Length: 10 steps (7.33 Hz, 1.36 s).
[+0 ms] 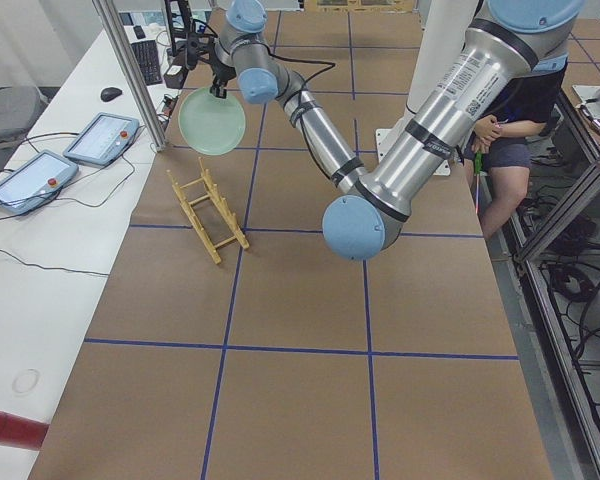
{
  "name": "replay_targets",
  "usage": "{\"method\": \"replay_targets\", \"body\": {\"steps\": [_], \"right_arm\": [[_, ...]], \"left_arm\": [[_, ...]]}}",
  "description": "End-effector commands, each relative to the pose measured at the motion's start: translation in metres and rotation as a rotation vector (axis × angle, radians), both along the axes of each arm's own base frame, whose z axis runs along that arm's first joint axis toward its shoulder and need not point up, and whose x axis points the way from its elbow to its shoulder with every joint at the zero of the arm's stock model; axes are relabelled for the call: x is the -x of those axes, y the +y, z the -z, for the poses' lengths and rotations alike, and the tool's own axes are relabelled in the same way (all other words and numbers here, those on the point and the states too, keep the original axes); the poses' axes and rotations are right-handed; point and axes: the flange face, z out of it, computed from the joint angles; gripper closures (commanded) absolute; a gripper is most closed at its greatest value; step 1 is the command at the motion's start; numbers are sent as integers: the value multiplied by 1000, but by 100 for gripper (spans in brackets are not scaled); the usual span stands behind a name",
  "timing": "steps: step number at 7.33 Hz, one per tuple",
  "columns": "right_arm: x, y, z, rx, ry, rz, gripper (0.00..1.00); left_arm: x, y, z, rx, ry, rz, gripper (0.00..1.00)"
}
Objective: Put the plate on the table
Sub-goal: 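Pull the plate out of the rack toward the robot with the left gripper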
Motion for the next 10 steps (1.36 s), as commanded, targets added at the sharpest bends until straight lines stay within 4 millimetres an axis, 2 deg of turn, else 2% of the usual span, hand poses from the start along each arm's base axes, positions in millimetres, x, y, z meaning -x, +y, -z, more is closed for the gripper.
{"method": "replay_targets", "body": {"steps": [1, 2, 3, 5, 6, 8, 10], "right_arm": [[0, 0, 0, 0, -1, -1, 0], [0, 0, 0, 0, -1, 1, 0], [0, 0, 0, 0, 0, -1, 0], [0, 0, 0, 1, 0, -2, 0], [0, 0, 0, 0, 0, -1, 0], [0, 0, 0, 0, 0, -1, 0], [0, 0, 0, 0, 0, -1, 0]], "left_arm": [[-112, 54, -4, 9, -222, -57, 100], [-137, 62, -1, 3, -292, -70, 100], [-160, 75, -12, -25, -420, -130, 100], [-224, 98, -55, -84, -699, -222, 100], [-244, 96, -74, -119, -780, -271, 100], [-284, 108, -98, -221, -922, -339, 100], [-326, 155, -110, -256, -941, -428, 100]]}}
